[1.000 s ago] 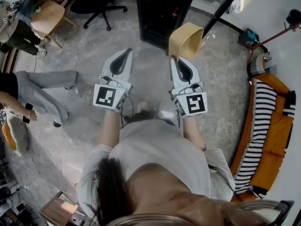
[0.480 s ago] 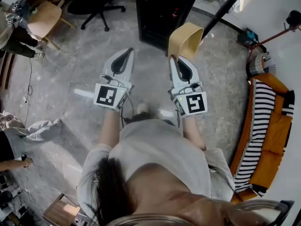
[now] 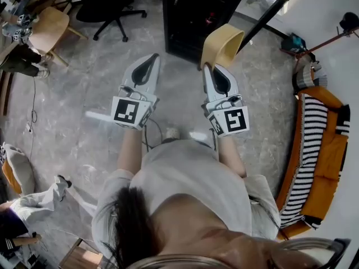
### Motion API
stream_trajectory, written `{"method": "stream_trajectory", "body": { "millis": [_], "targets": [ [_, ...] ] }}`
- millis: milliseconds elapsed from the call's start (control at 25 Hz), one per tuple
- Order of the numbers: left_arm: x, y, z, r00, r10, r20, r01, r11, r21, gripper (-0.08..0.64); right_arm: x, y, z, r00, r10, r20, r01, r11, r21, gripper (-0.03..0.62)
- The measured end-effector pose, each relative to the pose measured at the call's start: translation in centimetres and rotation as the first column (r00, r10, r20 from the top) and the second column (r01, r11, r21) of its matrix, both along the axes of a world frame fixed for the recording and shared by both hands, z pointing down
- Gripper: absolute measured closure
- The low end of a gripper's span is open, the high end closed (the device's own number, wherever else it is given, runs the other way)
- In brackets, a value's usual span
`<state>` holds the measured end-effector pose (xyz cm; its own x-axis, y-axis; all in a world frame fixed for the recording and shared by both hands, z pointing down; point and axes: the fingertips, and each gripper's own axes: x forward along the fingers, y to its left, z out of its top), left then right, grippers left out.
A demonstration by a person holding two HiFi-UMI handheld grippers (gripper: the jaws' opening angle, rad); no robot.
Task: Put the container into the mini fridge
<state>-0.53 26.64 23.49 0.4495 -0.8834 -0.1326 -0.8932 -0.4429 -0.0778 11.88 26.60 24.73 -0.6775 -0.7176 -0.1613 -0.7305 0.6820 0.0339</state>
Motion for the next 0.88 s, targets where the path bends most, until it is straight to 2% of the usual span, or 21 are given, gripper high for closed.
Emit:
{"method": "stream_trajectory", "body": {
  "millis": [480,880],
  "targets": [
    [-1.5,-4.9,1.0,0.998,0.055,-0.029,-0.056,0.998,-0.019,0.558,-2.8,-3.7,0.8,1.000,0.011,-0.022,-0.011,1.000,-0.014,0.578],
    [-2.0,-12.1,1.1,1.000,0.021,-0.017,-0.021,1.000,-0.012,0.558,-2.9,-11.5,1.4,1.000,-0.014,-0.011,0.014,1.000,-0.013,0.578]
  ]
}}
